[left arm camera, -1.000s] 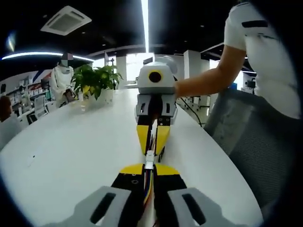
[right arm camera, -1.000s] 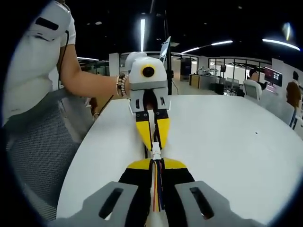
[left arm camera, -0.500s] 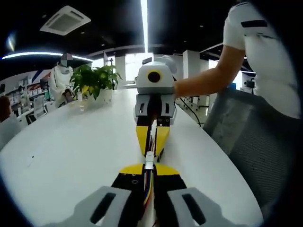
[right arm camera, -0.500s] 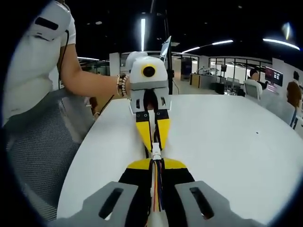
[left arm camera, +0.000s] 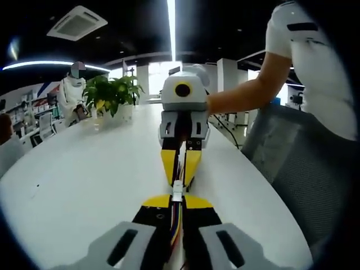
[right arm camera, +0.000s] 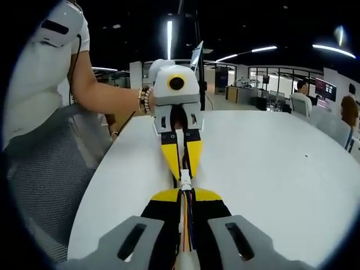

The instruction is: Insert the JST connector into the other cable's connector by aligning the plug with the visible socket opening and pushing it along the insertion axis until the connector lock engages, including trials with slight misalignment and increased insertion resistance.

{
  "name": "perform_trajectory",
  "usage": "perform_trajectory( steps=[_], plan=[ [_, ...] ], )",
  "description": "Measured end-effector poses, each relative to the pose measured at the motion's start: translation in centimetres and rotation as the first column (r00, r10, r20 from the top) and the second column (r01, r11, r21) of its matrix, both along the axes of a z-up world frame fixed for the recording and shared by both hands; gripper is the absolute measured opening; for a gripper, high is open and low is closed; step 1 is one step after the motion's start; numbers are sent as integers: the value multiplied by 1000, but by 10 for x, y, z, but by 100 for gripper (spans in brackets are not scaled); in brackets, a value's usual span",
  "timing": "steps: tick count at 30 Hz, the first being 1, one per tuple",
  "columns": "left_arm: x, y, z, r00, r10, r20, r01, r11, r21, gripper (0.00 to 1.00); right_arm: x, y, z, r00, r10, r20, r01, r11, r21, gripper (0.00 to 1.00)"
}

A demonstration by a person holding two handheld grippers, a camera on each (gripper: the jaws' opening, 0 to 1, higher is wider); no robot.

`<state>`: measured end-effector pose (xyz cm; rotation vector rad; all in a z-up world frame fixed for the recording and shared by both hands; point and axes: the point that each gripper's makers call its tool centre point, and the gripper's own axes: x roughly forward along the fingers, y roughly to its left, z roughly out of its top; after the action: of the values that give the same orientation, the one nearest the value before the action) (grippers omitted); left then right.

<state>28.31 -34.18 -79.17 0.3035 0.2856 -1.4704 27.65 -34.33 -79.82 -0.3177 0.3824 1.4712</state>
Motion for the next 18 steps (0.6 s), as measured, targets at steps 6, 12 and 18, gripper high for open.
perform_trajectory(
  steps=[6,12,18],
  plan=[
    [2,0,-2,1000,11,-7,-11,1000,-2,0,2,-1,-2,1000,-4,3,4,1000,-1,4],
    [4,-2,-6,1000,20,-15,-20,1000,-3,0,4,-3,-6,1000,-10,3,10,1000,-6,4],
    [14,1,-8,999,37,-8,-37,999,-7,0,13,-1,-7,999,-24,22,25,1000,-7,4]
  ],
)
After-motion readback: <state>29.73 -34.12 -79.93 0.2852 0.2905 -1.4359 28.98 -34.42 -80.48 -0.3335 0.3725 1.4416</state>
